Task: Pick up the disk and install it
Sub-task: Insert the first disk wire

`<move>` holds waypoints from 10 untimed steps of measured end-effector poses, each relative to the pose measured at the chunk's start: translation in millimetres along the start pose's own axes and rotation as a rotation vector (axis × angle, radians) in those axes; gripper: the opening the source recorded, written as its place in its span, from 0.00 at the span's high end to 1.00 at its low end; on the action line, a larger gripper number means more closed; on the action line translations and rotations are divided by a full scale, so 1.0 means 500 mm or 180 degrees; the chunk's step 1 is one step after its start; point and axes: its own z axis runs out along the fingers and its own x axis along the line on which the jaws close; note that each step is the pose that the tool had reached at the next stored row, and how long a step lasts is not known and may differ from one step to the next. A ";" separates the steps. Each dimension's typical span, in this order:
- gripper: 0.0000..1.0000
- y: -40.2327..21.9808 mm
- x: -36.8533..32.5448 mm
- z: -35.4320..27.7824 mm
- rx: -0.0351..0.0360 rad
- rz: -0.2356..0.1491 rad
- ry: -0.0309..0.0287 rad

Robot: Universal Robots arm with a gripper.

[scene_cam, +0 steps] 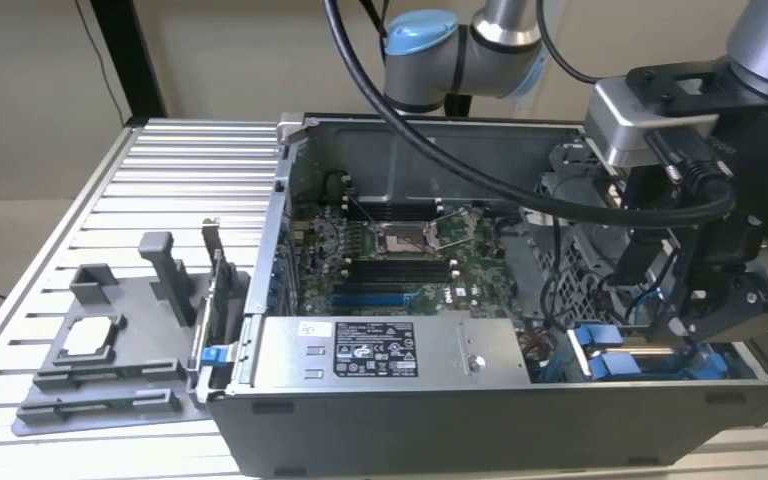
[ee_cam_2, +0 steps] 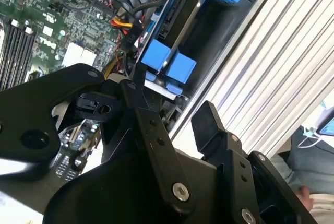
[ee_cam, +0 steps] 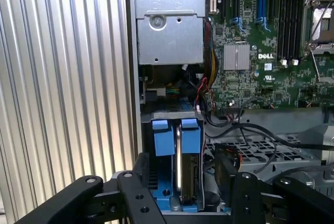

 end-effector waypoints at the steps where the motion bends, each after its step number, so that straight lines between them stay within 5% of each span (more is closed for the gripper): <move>1: 0.00 0.000 0.000 0.000 0.0000 0.0000 0.0000; 10: 0.00 -0.001 0.000 0.000 0.0000 0.0000 0.0000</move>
